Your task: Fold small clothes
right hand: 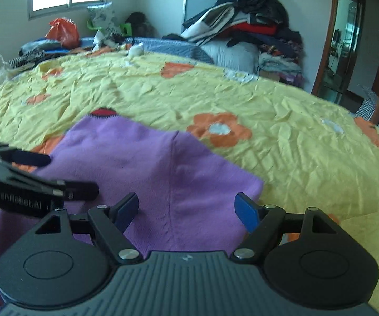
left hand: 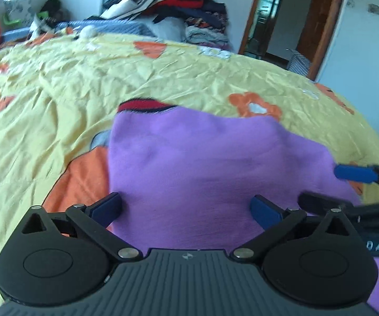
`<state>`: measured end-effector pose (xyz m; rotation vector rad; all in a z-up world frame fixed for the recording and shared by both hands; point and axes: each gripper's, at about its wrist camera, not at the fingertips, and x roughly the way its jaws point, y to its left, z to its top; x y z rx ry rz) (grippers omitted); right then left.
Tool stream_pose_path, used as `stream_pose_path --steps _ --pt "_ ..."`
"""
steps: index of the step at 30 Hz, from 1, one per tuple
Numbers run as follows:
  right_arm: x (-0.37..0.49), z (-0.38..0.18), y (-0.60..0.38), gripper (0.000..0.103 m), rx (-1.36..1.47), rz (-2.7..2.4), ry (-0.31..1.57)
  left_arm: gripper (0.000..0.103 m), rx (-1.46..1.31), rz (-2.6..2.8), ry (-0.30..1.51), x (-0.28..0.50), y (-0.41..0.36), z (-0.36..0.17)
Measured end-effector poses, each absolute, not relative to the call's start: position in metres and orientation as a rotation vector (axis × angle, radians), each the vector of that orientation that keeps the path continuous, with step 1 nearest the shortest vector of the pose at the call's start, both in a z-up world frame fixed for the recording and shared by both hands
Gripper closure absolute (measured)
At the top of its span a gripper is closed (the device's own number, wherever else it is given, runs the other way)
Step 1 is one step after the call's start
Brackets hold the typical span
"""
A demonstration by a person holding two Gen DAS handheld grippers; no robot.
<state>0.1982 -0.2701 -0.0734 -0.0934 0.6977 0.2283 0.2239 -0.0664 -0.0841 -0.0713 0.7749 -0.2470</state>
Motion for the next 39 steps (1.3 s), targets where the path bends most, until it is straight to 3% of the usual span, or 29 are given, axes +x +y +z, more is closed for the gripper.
stream_pose_path --steps 8,16,26,30,32,39 --pt "0.194 -0.077 -0.270 0.022 -0.100 0.221 0.700 0.001 -0.130 -0.244 0.827 0.218 -0.053 -0.079" --pt "0.169 -0.059 -0.263 0.021 -0.140 0.232 0.673 0.000 -0.114 -0.300 0.800 0.152 -0.059 -0.059" --pt "0.138 -0.071 -0.251 0.021 -0.160 0.261 0.717 0.000 0.022 -0.296 0.811 0.105 -0.071 -0.088" --pt "0.115 -0.086 -0.261 0.019 -0.148 0.258 0.727 0.000 -0.045 -0.300 0.844 0.106 -0.055 -0.081" --pt "0.102 -0.086 -0.270 0.009 -0.145 0.259 0.729 0.000 -0.114 -0.332 0.848 0.112 -0.040 -0.076" --pt "0.122 -0.086 -0.338 0.009 0.137 0.293 0.746 0.000 -0.389 -0.475 0.924 0.188 -0.016 -0.068"
